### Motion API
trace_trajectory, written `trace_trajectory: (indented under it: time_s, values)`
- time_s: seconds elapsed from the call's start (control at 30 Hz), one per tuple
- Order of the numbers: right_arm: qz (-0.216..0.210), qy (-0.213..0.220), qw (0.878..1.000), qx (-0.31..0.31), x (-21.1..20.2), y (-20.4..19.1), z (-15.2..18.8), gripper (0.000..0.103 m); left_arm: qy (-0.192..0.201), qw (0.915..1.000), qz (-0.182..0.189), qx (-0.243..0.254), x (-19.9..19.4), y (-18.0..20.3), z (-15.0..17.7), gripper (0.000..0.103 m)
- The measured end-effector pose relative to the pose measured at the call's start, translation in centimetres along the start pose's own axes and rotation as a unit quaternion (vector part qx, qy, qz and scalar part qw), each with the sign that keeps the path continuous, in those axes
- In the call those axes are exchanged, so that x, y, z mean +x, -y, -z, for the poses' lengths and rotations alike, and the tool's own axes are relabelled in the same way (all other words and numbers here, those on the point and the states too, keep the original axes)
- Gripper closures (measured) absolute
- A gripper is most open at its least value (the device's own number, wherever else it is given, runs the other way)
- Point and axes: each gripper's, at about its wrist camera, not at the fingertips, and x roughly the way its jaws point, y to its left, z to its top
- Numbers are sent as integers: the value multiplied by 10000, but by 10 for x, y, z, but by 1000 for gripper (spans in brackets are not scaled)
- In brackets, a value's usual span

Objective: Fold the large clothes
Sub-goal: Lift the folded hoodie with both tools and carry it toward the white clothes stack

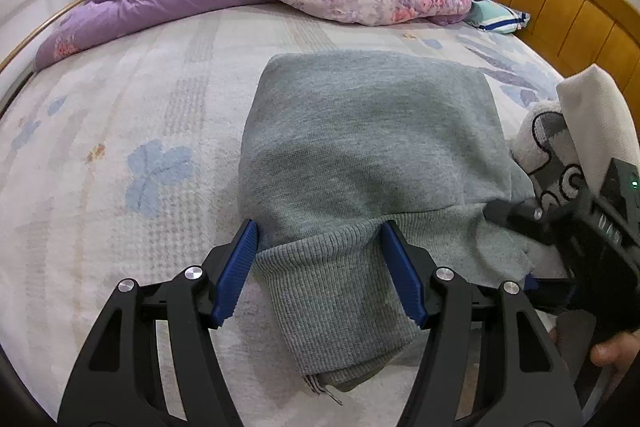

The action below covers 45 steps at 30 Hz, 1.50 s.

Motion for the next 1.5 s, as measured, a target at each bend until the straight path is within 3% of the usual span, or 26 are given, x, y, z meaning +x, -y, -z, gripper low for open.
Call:
trace_trajectory:
  time_s: [0.07, 0.17, 0.23, 0.27, 0.33, 0.4, 0.47, 0.57, 0.7, 0.8, 0.9, 0.93, 1.0, 1.1, 1.2, 1.33, 1.5]
  values:
    - [-420, -197, 9989, 41, 17, -3, -7, 12, 18, 9999, 58, -97, 0, -3, 1, 40]
    - [-411, -244, 9988, -53, 28, -4, -15, 18, 93, 9980, 396, -475, -3, -16, 2, 37]
    - [-399, -257, 9989, -63, 30, -4, -19, 44, 155, 9920, 764, -991, -4, -32, 5, 36]
    - [-529, -303, 9981, -36, 30, 0, -20, 49, 193, 9874, 952, -1251, -5, -39, 7, 36]
    - [-561, -318, 9978, -134, 27, 0, -21, 59, 362, 9703, 1414, -1929, -6, -56, 14, 36]
    - [-436, -244, 9980, -384, 17, -6, -15, 64, 444, 9668, 1457, -2053, -7, -55, 16, 35]
    - [-262, -181, 9976, -609, 11, -17, -12, 66, 505, 9679, 1418, -2014, -10, -51, 16, 34]
    - [-247, -255, 9975, -609, 9, -22, -13, 68, 515, 9513, 1754, -2484, -15, -64, 25, 34]
    - [-384, -423, 9975, -413, 17, -16, -17, 68, 31, 9450, 1690, -2800, -2, -76, 48, 34]
    - [-386, -463, 9975, -372, 21, -15, -19, 68, -168, 9198, 2194, -3249, 16, -74, 59, 34]
    - [-327, -624, 9968, -367, 20, -12, -19, 68, -258, 9108, 2360, -3377, 32, -64, 58, 33]
    - [-241, -671, 9965, -429, 21, -15, -21, 68, -227, 9130, 2322, -3346, 33, -61, 56, 32]
    - [15, -689, 9951, -714, 17, -28, -21, 71, -130, 9214, 2114, -3258, 28, -57, 50, 43]
    - [351, -530, 9873, -1454, 5, -59, -15, 75, 300, 9345, 1959, -2956, 0, -48, 40, 52]
    - [386, -393, 9804, -1894, -16, -86, -14, 77, 469, 9359, 2030, -2841, -24, -42, 29, 53]
    - [438, -64, 9652, -2577, -51, -123, -9, 79, 844, 9448, 1967, -2481, -68, -22, 16, 54]
    - [-39, 238, 9548, -2962, -107, -149, -15, 79, 1529, 9451, 2070, -2013, -132, 13, -5, 54]
